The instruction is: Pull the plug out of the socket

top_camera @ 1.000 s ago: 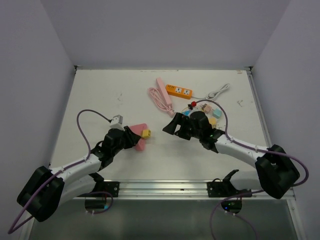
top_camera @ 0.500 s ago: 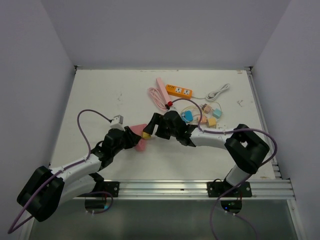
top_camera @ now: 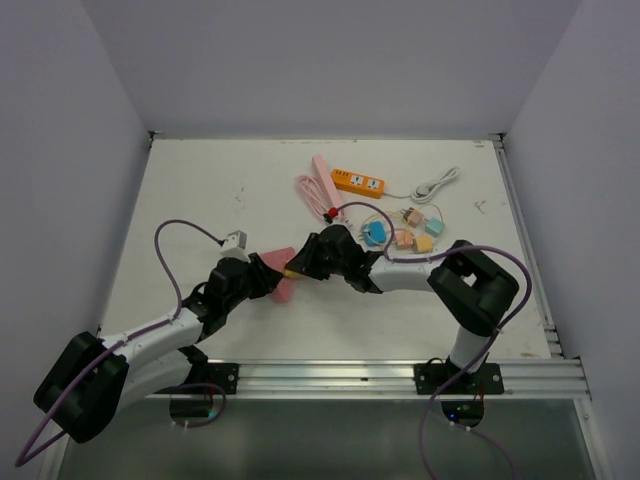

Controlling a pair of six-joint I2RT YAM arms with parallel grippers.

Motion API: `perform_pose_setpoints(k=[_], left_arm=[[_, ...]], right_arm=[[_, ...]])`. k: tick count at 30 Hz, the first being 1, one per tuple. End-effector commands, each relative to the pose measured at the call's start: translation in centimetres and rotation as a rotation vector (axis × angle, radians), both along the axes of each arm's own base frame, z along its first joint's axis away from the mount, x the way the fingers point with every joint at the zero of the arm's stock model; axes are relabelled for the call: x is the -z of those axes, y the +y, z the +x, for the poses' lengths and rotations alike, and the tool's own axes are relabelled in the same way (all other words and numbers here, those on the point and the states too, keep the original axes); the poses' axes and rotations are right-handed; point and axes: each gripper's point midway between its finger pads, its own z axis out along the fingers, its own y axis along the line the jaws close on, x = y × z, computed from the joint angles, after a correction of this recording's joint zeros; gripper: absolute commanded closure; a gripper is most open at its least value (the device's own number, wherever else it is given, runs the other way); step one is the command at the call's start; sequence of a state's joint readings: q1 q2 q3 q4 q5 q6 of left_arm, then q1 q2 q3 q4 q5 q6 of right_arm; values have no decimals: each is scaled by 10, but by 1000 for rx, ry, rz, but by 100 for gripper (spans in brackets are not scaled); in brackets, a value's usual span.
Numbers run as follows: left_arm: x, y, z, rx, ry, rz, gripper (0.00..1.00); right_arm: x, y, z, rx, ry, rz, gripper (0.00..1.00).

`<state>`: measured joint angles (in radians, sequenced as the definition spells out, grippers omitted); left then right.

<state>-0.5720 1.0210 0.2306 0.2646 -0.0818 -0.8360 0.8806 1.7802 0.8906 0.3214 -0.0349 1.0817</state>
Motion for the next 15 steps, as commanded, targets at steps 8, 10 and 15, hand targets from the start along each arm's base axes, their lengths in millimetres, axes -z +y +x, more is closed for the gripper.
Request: perform_pose_setpoints(k=[8,10,15], left_arm=[[22,24,-5,-126,80,63,100],[25,30,-5,-167,94,74,100],[36,42,-10,-224,150,118,100]], right_arm=[[-26,-7,-3,-1,-58,62,100],[-30,-11,-1,10,-60,74,100],[-33,-24,4,35,-60,87,100]])
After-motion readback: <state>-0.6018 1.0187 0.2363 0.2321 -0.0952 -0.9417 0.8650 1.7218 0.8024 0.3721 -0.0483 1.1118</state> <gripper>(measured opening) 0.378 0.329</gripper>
